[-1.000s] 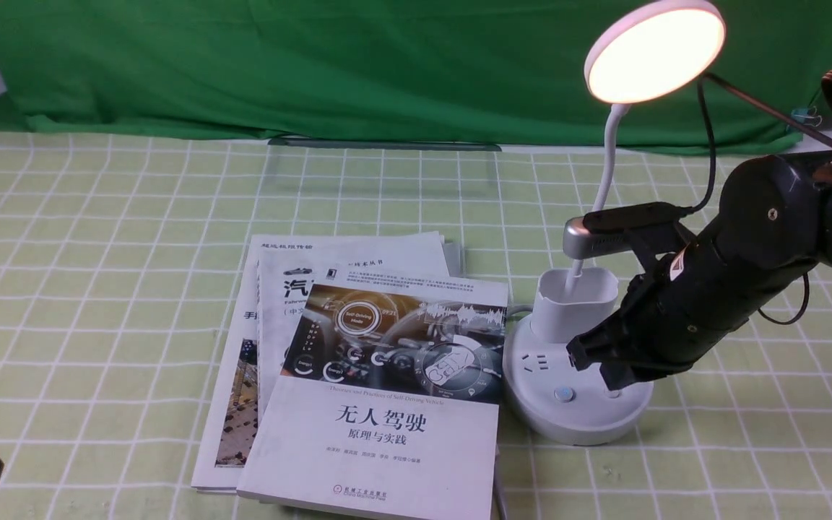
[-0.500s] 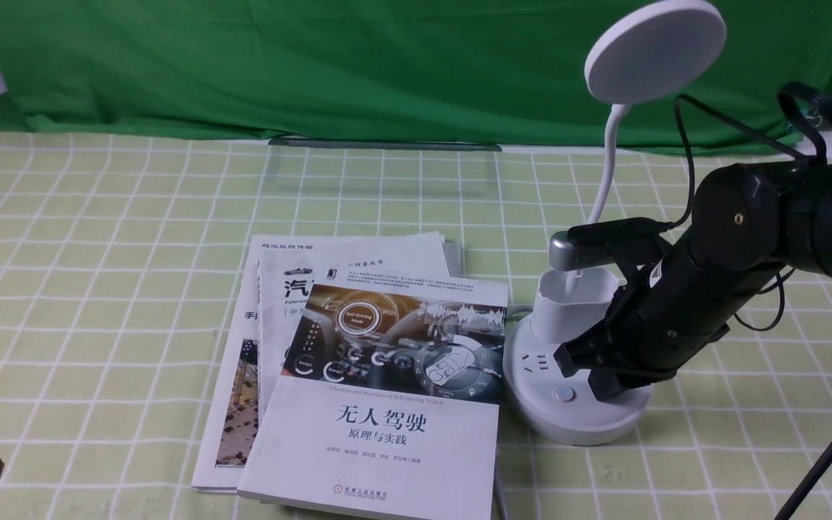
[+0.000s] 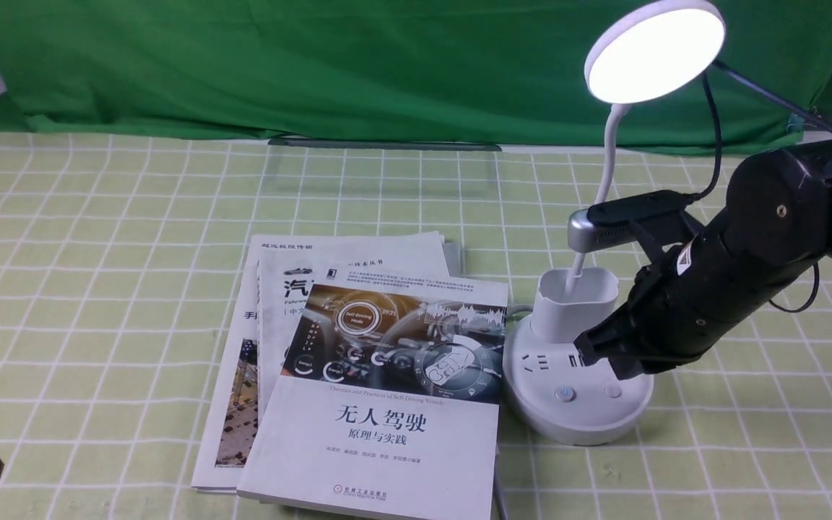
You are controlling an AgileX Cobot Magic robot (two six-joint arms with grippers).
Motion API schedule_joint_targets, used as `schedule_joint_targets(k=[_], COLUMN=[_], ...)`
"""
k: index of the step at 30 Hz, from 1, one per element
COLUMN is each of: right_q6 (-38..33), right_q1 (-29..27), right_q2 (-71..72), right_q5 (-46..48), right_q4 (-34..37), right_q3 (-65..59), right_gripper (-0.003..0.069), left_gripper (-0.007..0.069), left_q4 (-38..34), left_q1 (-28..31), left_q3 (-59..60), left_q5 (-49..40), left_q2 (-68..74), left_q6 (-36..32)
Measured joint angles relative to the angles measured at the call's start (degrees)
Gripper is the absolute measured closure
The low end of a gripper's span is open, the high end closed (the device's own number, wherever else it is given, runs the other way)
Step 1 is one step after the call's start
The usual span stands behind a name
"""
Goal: Turn off the desk lamp on the green coffee tablecloth by hand.
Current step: 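Press the power button on the lamp base to turn the lamp off with the right gripper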
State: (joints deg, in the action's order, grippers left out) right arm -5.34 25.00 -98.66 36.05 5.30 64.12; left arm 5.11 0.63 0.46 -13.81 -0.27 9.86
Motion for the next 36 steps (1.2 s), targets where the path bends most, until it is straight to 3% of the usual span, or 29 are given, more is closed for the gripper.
schedule_joint_targets(k=[10, 36], right_q6=[0.4, 0.6], right_q1=[0.0, 0.3], right_q2=[-5.7, -0.7], right_q5=[-2.1, -1.9], right_q4=[-0.3, 0.1], right_q3=[1.1, 0.0], right_gripper=[0.0613, 0.0613], left_gripper=[0.0214, 0.0214], left_q4=[0.0, 0.0], left_q1=[0.0, 0.0], left_q3=[0.0, 0.0], left_q5=[0.0, 0.0], left_q2=[0.0, 0.0], left_q6=[0.0, 0.0])
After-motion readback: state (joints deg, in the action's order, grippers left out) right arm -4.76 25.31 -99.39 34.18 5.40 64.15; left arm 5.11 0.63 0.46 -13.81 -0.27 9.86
